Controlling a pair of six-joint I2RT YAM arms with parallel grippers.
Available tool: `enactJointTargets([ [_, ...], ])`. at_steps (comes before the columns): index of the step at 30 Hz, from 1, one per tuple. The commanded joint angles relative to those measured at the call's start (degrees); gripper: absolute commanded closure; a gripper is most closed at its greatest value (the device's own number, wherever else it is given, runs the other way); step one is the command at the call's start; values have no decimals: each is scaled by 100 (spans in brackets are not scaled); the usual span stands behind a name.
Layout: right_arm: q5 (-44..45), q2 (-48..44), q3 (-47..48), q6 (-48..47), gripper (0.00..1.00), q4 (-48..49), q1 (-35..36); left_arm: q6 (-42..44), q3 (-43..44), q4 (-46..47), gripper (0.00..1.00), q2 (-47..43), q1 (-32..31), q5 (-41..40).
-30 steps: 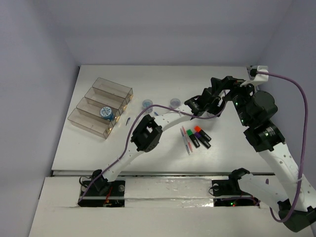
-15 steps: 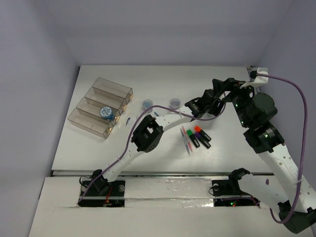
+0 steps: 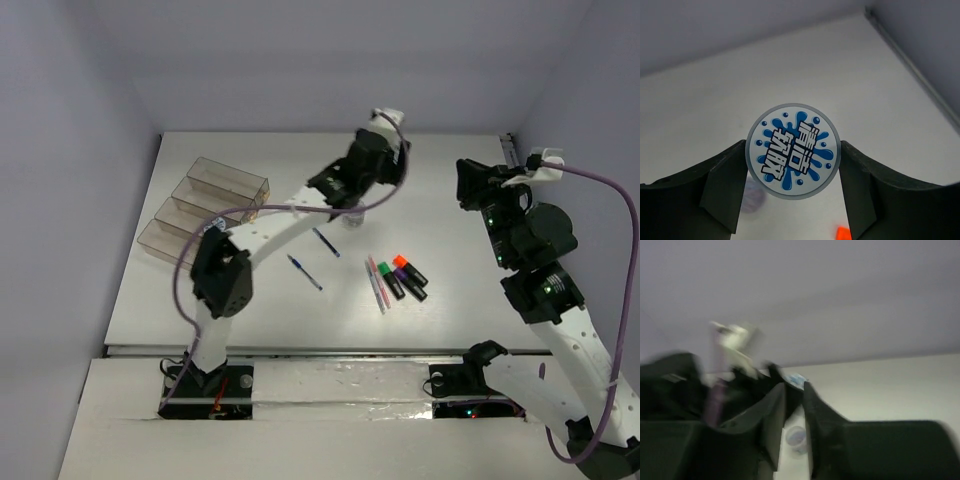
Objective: Sort the stationery into containers
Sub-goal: Pick up the stationery from the center of the board, then place the stationery in the storage box.
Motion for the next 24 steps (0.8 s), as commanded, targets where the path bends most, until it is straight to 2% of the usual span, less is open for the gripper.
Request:
enactJointTargets([
  [1, 4, 85, -14, 38, 85, 316, -49, -457, -910, 602, 76, -1485, 786, -593],
  [3, -102, 191, 21, 56, 98, 290, -49, -799, -1633, 751, 76, -2352, 1207, -821],
  [4, -242, 261, 47, 99, 100, 273, -49, -906, -2315, 822, 76, -2663, 1357, -918],
  [7, -645, 507, 153, 178, 100, 228, -49, -1319, -3372, 752, 75, -3724, 1980, -1261],
  [12, -1174, 815, 153, 337, 100, 272, -49, -1627, -4483, 340, 75, -5106, 3027, -1455],
  [17, -1491, 912, -425, 696, 96, 675, -49, -1706, -5222, 137, 75, -5610, 4274, -1429],
  [24, -1797, 1009, -1322, 925, 95, 993, -49, -1600, -5574, 198, 75, -5479, 5277, -1315],
])
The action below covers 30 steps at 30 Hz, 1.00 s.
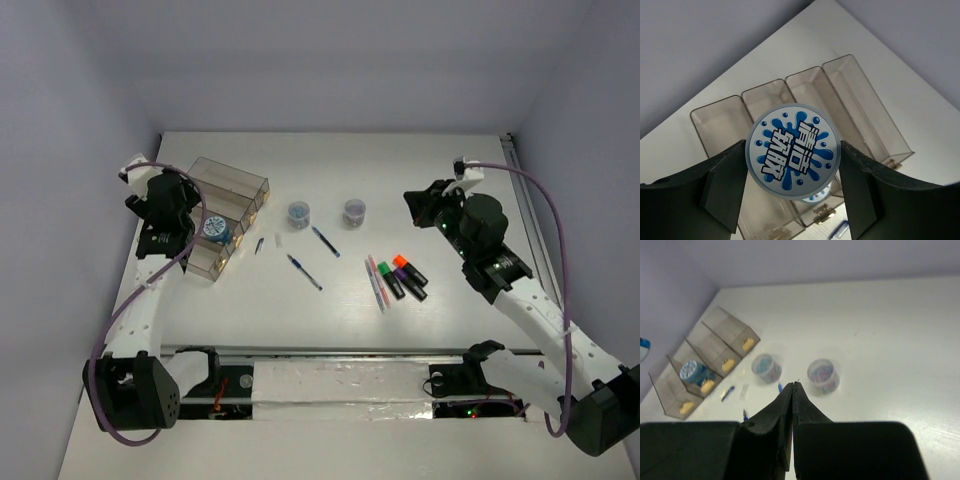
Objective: Sort the stationery into containers
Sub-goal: Place the stationery in the storage box.
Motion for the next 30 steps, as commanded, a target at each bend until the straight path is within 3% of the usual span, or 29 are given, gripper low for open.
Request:
enactJointTargets([
  [1, -443, -21, -337, 252, 95, 501, -49, -69, -72, 452, 75, 47, 376, 119],
  [7, -453, -205, -532, 235, 94, 634, -49, -113, -64, 882, 75, 670, 816, 664],
  [19, -497, -214, -540, 183, 93, 537, -49, 19, 182, 1234, 71, 1848, 869, 866],
  [30, -514, -249, -523, 183, 92, 493, -49, 54, 165, 1489, 68, 2122, 869, 1104],
])
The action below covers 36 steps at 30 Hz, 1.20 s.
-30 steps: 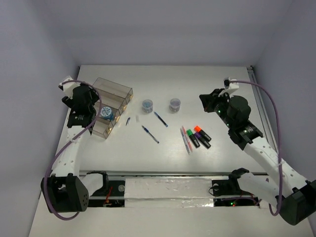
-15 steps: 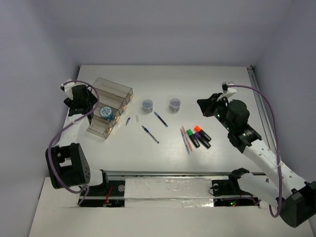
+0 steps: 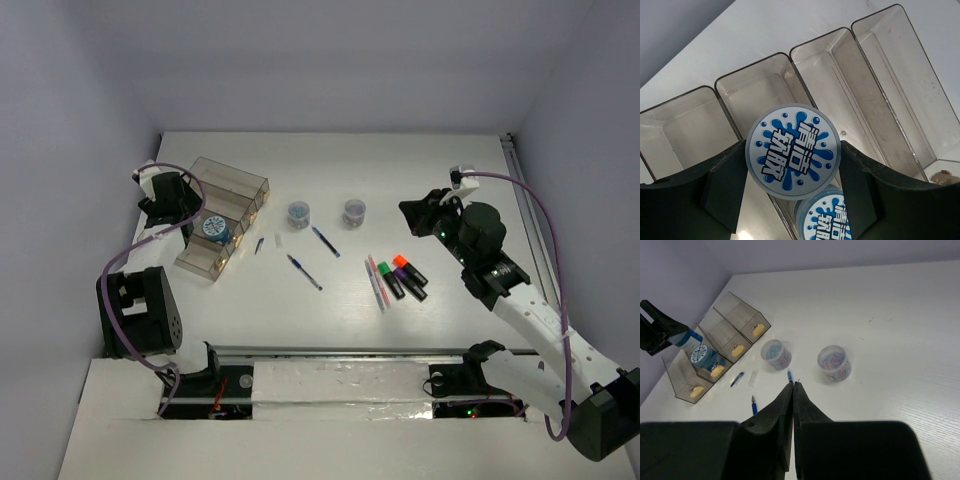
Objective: Sort the stationery into containers
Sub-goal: Place the stationery in the storage box, then pick up the stationery from the center of the board.
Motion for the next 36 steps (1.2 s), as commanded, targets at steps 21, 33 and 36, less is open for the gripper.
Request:
enactJointTargets([
  [21, -284, 218, 186, -25, 91, 160, -49, 85, 261, 383, 32, -804, -67, 158],
  [33, -943, 1263, 572, -165, 100, -51, 4, 252, 701, -285, 98, -2007, -1903, 131],
  [36, -899, 1683, 801, -236, 100, -156, 117, 261, 657, -486, 100, -2342, -2132, 350],
])
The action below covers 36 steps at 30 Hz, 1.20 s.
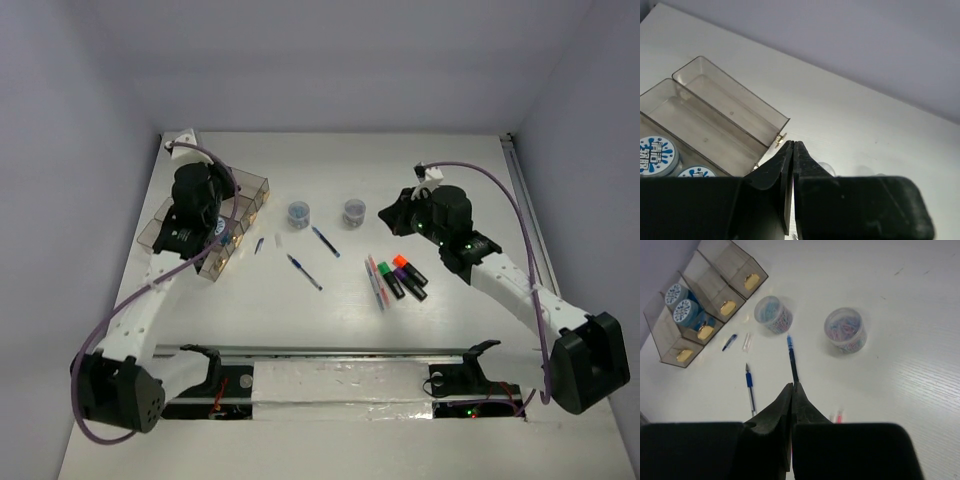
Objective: Sort the stationery into containers
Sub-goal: Pick up the stationery from the center of the board.
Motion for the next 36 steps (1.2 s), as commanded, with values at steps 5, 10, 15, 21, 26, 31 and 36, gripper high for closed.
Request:
enactJointTargets([
  [5, 418, 478, 667, -129, 100, -78, 333, 68, 363, -667, 99, -47, -1030, 318],
  [10, 964, -40, 325, -217, 100, -52, 333, -221, 418, -731, 92, 866, -2309, -192],
  [15, 1456, -260, 254, -261, 85, -175, 333, -574, 241, -27, 57, 1526, -2363, -515],
  [21, 1439, -242, 210, -208, 33, -175, 333, -380, 812, -168, 33, 2545, -2415, -894],
  [26, 1474, -339, 184, -225, 28, -157, 333, -178, 1067, -264, 25, 3108, -2416, -1132],
  [31, 1360, -313, 184, -243, 19, -166, 333, -151, 1270, -300, 25, 3539, -2416, -1492],
  [36, 1360, -330, 193, -278, 18, -201, 333, -169, 1472, -352, 25, 3786, -2302, -1624],
])
